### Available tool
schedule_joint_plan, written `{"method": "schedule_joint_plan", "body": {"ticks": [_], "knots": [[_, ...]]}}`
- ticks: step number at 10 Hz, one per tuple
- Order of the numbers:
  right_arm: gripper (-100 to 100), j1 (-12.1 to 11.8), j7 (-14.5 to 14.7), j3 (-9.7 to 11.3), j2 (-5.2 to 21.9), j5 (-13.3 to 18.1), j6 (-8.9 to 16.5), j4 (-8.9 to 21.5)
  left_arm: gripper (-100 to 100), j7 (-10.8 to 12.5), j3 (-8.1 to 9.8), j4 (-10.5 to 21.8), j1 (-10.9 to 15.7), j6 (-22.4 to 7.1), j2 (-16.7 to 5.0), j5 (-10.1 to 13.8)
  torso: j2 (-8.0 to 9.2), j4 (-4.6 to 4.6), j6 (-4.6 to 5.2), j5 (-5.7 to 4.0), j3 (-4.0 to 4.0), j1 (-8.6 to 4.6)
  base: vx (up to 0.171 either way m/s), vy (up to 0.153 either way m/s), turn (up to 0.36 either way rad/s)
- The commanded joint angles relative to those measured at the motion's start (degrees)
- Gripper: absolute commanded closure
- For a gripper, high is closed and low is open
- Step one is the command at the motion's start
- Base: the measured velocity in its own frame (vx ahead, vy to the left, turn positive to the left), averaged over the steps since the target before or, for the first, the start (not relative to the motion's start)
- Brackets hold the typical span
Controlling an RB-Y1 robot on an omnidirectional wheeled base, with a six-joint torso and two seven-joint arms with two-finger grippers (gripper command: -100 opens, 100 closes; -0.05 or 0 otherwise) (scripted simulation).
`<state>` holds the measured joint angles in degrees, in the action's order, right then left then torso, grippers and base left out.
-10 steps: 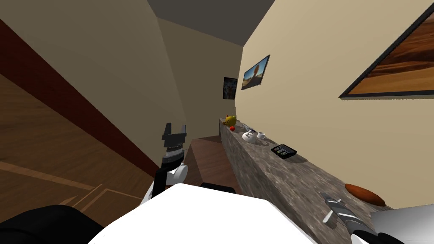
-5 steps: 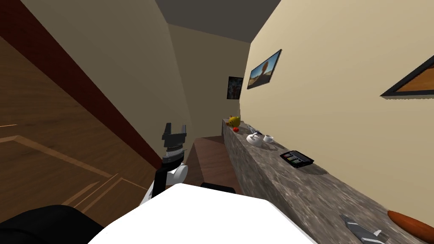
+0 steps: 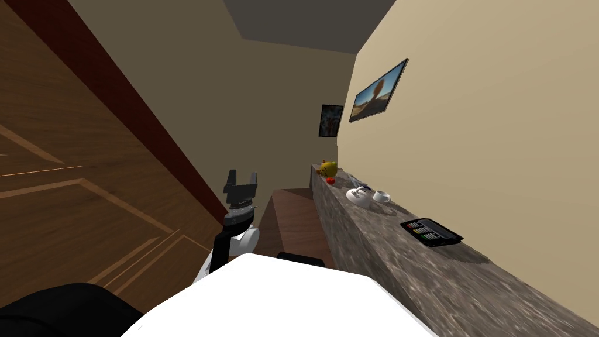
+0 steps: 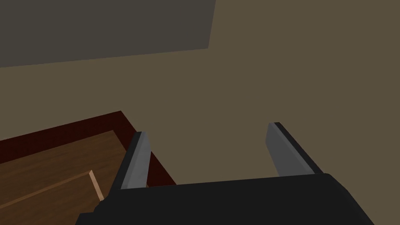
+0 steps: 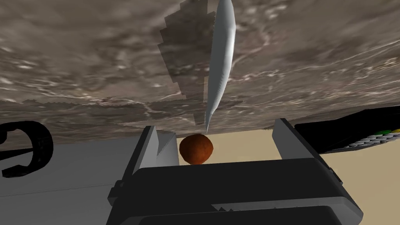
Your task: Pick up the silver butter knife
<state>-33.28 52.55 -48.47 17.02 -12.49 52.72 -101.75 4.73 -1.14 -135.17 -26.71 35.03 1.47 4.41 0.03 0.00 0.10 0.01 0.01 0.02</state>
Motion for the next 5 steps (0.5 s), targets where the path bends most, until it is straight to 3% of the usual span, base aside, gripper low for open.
{"method": "schedule_joint_plan", "body": {"ticks": [1, 2, 3, 4, 5], "knots": [[-100, -0.17, 1.51, -0.7, 0.3, 0.21, 1.93, 0.77, 0, 0.0, 0.0, 0.0, 0.0, 0.0, 0.0, 0.0, 0.0, 0.0, 0.0, 0.0, 0.0, 0.0, 0.019, 0.001, 0.099], [-100, -0.11, 0.87, -0.44, 0.23, 0.08, 1.06, 0.55, 0, 0.0, 0.0, 0.0, 0.0, 0.0, 0.0, 0.0, 0.0, 0.0, 0.0, 0.0, 0.0, 0.02, 0.008, -0.001, 0.017], [0, -0.12, 1.08, -0.49, 0.26, 0.08, 1.27, 0.64, 0, 0.0, 0.0, 0.0, 0.0, 0.0, 0.0, 0.0, 0.04, 0.01, 0.02, 0.0, 0.02, 0.02, 0.0, 0.0, 0.0], [-100, 0.33, 0.41, 0.35, 0.32, 0.94, -0.22, 2.39, 0, 0.0, 0.0, 0.0, 0.0, 0.0, 0.0, 0.0, 0.06, 0.01, 0.02, 0.0, 0.03, 0.03, 0.003, -0.031, 0.012], [-100, 0.51, 0.15, 0.68, 0.35, 1.28, -0.8, 3.1, 0, 0.0, 0.0, 0.0, 0.0, 0.0, 0.0, 0.0, 0.06, 0.01, 0.01, -0.02, 0.04, -0.08, 0.001, -0.06, 0.015]]}}
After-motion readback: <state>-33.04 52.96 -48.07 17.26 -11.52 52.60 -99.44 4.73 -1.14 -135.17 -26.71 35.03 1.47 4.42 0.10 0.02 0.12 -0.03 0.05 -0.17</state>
